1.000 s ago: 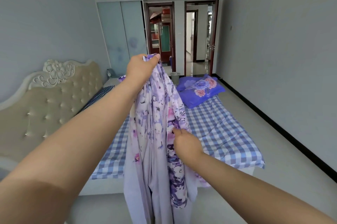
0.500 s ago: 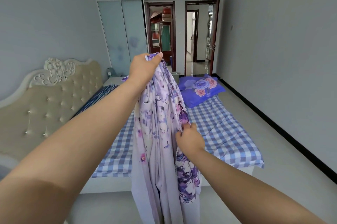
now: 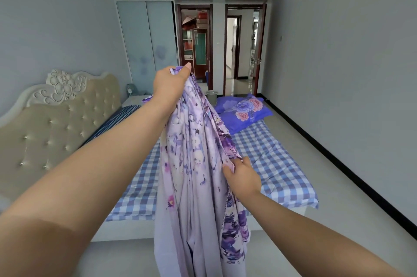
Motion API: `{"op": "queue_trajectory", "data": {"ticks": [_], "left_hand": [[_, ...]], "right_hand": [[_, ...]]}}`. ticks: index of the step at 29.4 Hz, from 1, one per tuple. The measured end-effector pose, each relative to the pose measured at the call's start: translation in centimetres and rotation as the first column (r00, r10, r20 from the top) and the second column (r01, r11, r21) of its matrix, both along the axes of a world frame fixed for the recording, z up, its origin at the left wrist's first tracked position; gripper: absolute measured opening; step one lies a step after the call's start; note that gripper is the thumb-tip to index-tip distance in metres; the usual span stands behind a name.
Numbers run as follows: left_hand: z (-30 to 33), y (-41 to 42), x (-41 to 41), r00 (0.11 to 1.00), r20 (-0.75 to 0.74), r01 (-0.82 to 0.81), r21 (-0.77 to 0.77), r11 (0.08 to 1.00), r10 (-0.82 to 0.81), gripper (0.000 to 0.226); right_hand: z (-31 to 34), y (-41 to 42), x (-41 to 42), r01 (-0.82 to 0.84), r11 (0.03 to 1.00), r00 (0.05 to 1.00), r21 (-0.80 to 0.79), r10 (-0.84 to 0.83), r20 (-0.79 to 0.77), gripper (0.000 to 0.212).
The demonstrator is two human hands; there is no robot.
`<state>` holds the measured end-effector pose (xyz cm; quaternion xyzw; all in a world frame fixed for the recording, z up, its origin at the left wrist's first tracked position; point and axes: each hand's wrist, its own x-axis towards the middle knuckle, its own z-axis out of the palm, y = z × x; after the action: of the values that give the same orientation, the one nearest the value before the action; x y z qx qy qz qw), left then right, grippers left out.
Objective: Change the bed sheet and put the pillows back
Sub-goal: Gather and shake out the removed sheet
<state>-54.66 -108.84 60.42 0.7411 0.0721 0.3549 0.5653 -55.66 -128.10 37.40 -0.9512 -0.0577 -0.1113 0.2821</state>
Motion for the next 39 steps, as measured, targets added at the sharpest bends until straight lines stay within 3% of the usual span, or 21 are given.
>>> {"op": "queue_trajectory", "data": {"ticks": [3,6,11,15,20,25,27,28,32,34,36,39], "left_hand": [[0.5,-0.3,-0.2,1.000,0.014,0.020,-0.041,0.999,-0.019,0.040],[1.2,0.5,-0.4,1.000,0.021,0.004,-0.064,0.998,-0.002,0.040],[0.5,3.1,-0.3,0.995,0.019,-0.098,-0.077,0.992,0.100,0.039],[-0.9,3.8,-0.3,0.990,0.003,-0.143,-0.078,0.987,0.144,0.039],[-1.1,3.9,-0.4,0.987,0.006,-0.161,-0.035,0.986,0.162,0.037],[-1.0,4.6,-0.2,0.984,0.016,-0.177,0.005,0.984,0.177,0.040],[-1.2,5.2,0.0,0.980,0.013,-0.199,0.007,0.980,0.199,0.040],[-1.4,5.7,0.1,0.977,0.006,-0.213,-0.002,0.977,0.213,0.039],[-2.9,8.2,0.4,0.961,-0.032,-0.275,-0.013,0.961,0.274,0.044],[-3.8,9.1,0.5,0.947,-0.052,-0.317,-0.006,0.948,0.316,0.045],[-4.6,9.6,0.5,0.933,-0.072,-0.354,-0.002,0.935,0.353,0.045],[-5.3,9.6,0.6,0.925,-0.088,-0.371,0.004,0.929,0.370,0.046]], "right_hand": [[-0.7,-0.2,0.3,0.018,1.000,0.993,0.016,-0.016,-0.114,0.028],[-1.8,-1.1,0.5,-0.049,0.999,0.982,-0.009,0.047,-0.185,0.035],[-3.7,-4.2,0.1,-0.222,0.973,0.956,-0.066,0.204,-0.209,0.039],[-3.9,-5.2,0.4,-0.215,0.974,0.964,-0.064,0.201,-0.175,0.031],[-3.4,-5.0,1.0,0.011,0.969,0.983,0.247,0.034,-0.180,0.027],[-2.0,-3.9,1.4,0.176,0.779,0.951,0.602,0.023,-0.308,0.037],[-1.5,-3.7,1.2,0.185,0.698,0.957,0.691,0.033,-0.289,0.024],[-1.3,-3.8,1.0,0.153,0.703,0.967,0.695,0.039,-0.252,0.014],[-0.7,-5.7,0.4,-0.108,0.843,0.991,0.527,0.135,-0.012,0.025],[-0.4,-6.9,0.8,-0.211,0.945,0.975,0.250,0.187,0.118,0.021],[-0.2,-8.0,1.3,-0.245,0.968,0.959,-0.063,0.251,0.134,0.010],[0.3,-9.2,1.9,-0.201,0.969,0.976,-0.146,0.210,0.049,0.016]]}}
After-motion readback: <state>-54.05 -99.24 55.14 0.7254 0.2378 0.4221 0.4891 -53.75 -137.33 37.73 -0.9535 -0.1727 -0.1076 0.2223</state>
